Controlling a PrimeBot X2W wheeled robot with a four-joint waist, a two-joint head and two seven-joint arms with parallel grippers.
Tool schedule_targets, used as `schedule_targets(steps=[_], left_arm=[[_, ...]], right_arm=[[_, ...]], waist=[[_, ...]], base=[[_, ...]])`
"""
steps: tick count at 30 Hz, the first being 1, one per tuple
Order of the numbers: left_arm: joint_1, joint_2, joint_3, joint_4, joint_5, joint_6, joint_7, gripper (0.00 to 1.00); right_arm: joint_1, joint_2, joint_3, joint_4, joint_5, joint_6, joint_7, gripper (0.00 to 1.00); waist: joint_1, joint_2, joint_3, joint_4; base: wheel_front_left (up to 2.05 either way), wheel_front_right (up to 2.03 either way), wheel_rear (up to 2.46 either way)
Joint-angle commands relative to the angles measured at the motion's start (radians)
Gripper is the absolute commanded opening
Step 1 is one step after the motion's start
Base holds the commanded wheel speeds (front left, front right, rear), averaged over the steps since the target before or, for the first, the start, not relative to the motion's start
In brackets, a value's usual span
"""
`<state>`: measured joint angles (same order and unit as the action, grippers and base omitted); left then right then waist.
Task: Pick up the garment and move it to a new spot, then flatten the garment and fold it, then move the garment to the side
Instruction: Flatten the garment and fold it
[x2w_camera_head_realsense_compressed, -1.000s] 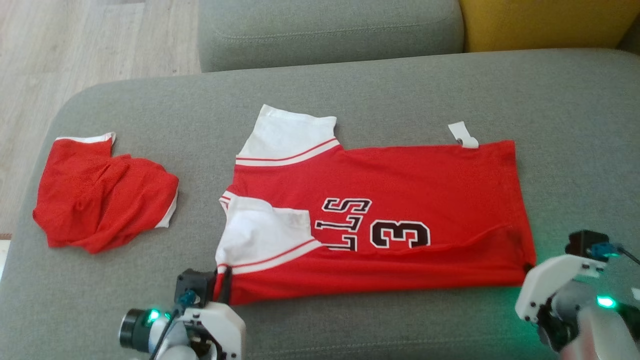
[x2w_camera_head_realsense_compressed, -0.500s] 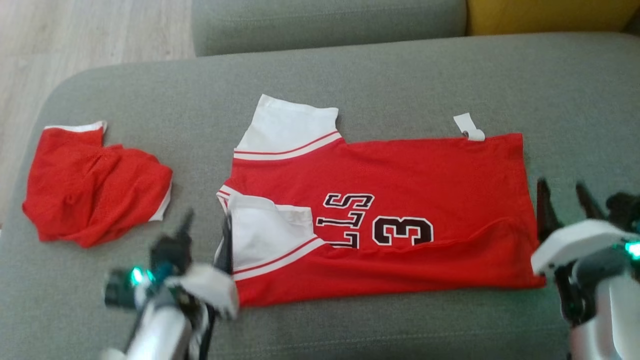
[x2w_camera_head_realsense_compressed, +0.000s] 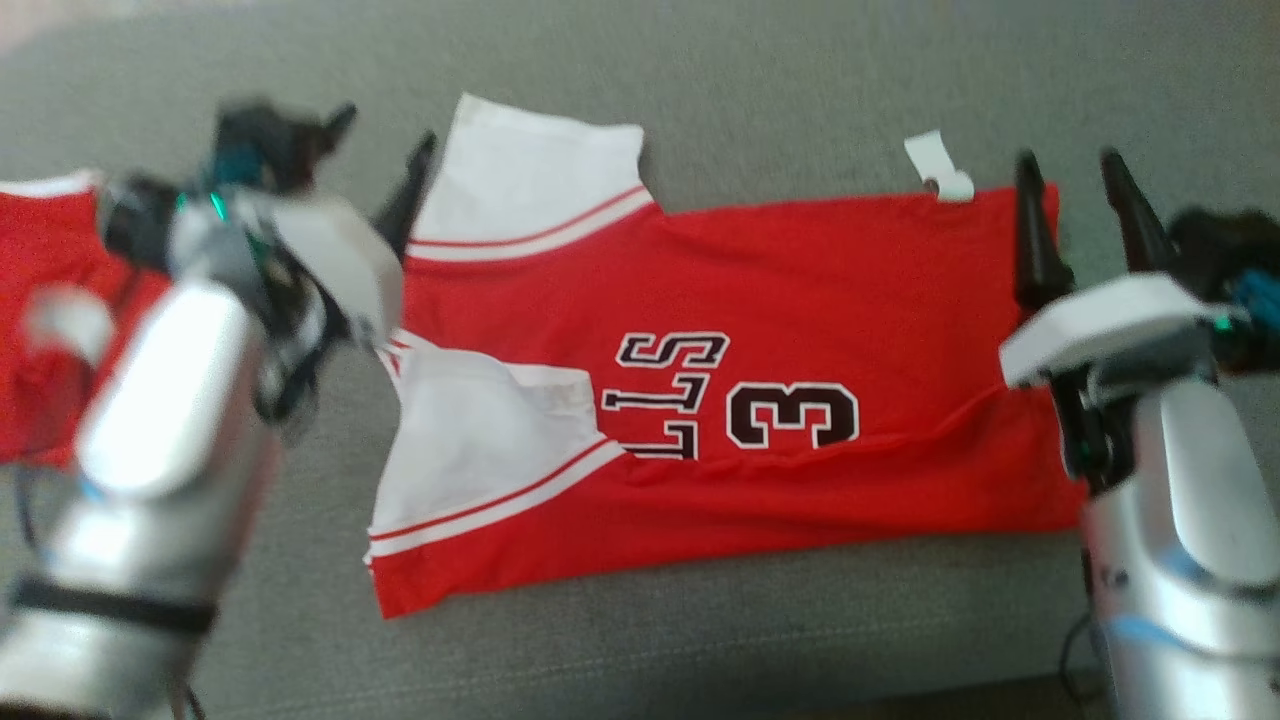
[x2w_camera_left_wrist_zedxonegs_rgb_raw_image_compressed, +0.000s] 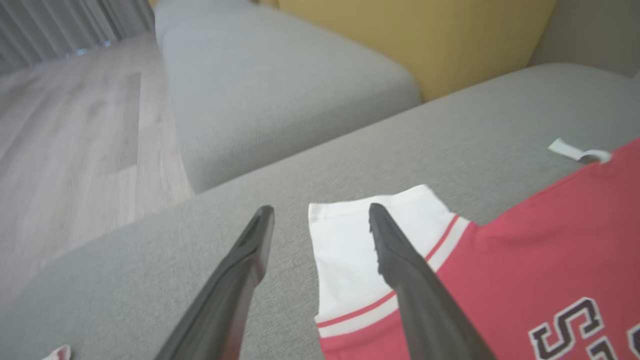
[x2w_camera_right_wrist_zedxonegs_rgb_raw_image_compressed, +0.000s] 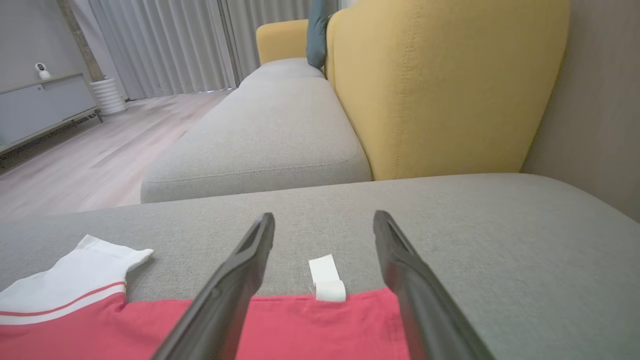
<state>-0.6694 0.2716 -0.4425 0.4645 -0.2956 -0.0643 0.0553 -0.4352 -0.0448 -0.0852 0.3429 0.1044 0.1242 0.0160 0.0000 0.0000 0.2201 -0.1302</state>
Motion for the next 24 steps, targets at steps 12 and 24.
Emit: schedule_targets(steps=[12,24], left_arm=[[-0.408,0.172,-0.204,0.193,-0.246,-0.066,0.272,1.00],[-0.574,0.227,-0.365,0.334,-0.348,-0.066,0.255,1.00]], right_arm=[[-0.233,-0.006,0.165,0.053,0.032,0.007,-0.046,1.00],[-0.319,-0.005,0.251,0.075,0.093,0.007,-0.080,1.00]], waist=[[0.0000,0.0000,0.210,-0.129],[0.0000,0.0000,0.302,-0.213]], base=[[0.00,0.00,0.00],[0.00,0.00,0.00]])
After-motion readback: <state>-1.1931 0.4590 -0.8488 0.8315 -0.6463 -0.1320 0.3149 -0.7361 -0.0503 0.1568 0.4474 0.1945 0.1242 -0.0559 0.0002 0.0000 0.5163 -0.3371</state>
